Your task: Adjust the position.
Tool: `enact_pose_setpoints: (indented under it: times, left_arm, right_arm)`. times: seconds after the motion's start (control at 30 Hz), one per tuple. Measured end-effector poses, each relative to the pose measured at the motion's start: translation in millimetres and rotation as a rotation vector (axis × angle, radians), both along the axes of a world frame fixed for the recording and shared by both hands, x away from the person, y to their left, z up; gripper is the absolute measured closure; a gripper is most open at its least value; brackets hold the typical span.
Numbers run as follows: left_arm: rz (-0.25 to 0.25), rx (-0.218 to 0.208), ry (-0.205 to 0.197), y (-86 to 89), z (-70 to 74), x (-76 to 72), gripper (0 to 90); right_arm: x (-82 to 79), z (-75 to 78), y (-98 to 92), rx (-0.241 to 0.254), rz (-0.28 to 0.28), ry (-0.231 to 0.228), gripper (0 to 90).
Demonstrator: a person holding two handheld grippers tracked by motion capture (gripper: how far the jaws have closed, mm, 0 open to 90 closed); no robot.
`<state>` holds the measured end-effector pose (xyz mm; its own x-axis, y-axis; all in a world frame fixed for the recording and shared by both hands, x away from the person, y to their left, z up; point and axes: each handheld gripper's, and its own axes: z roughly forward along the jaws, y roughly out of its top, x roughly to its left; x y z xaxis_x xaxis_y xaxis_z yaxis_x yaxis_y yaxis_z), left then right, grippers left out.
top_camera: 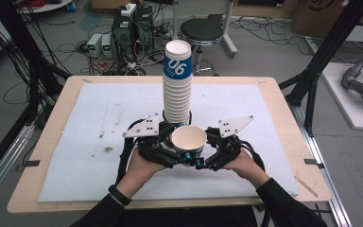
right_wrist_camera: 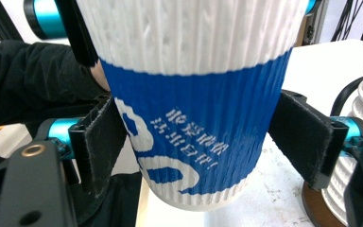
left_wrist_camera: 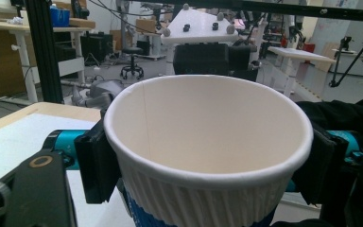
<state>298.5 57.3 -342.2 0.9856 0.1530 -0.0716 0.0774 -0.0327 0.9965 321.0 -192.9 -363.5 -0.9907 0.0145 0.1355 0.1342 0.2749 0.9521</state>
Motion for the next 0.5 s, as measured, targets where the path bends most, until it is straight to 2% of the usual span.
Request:
enact_pose_setpoints:
  times: [0.17, 0.3, 0.37, 0.5]
  left_arm:
    - [0.0, 0.007, 0.0, -1.7, -1.9, -0.1, 23.4]
    - [0.002, 0.01, -0.008, -2.8, -2.6, -0.4, 23.6]
    - [0.004, 0.003, -0.005, -2.5, -3.1, -0.2, 23.7]
    - [0.004, 0.004, -0.002, -2.3, -3.9, 0.4, 22.9]
  right_arm:
    - [-1.1, 1.8, -0.6, 0.032, 0.002, 0.012, 21.0]
    - [-0.3, 1.2, 0.0, 0.033, -0.002, 0.025, 21.6]
    - [0.1, 1.1, -0.1, 0.035, 0.009, 0.035, 25.0]
    - [-0.1, 1.1, 0.0, 0.032, 0.006, 0.029, 25.9]
